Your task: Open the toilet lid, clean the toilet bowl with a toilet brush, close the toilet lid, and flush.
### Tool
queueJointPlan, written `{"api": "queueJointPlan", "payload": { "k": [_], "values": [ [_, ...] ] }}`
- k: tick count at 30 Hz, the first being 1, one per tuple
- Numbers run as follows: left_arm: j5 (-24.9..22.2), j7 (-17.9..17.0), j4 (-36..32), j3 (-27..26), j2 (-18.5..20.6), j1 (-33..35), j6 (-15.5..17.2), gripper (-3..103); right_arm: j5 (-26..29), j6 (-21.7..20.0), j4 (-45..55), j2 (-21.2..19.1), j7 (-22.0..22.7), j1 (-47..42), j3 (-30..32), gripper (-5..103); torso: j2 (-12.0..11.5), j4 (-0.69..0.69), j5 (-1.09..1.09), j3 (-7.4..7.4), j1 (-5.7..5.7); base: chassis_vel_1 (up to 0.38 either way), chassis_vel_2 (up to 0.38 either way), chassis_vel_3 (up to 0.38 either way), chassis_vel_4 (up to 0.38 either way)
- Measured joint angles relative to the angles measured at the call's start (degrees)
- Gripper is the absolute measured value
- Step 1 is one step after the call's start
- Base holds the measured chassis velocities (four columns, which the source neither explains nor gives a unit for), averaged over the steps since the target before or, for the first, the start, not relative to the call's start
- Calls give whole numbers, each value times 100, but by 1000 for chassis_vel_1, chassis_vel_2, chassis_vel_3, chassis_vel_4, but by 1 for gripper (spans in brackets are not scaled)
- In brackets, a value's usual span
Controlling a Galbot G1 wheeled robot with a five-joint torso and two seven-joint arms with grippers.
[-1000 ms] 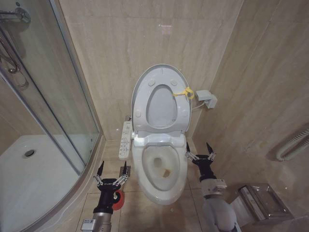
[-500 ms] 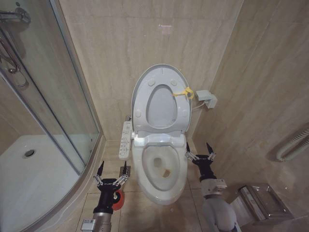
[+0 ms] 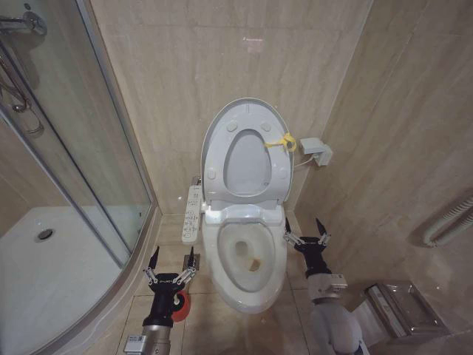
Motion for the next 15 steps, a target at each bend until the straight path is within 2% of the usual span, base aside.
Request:
{"api": "queueJointPlan", "payload": {
  "k": [15],
  "values": [
    [-3, 0, 0, -1, 8, -8, 18, 100, 0, 0, 0, 0, 0, 0, 0, 100, 0, 0, 0, 0, 0, 0, 0, 0, 0]
  ]
}}
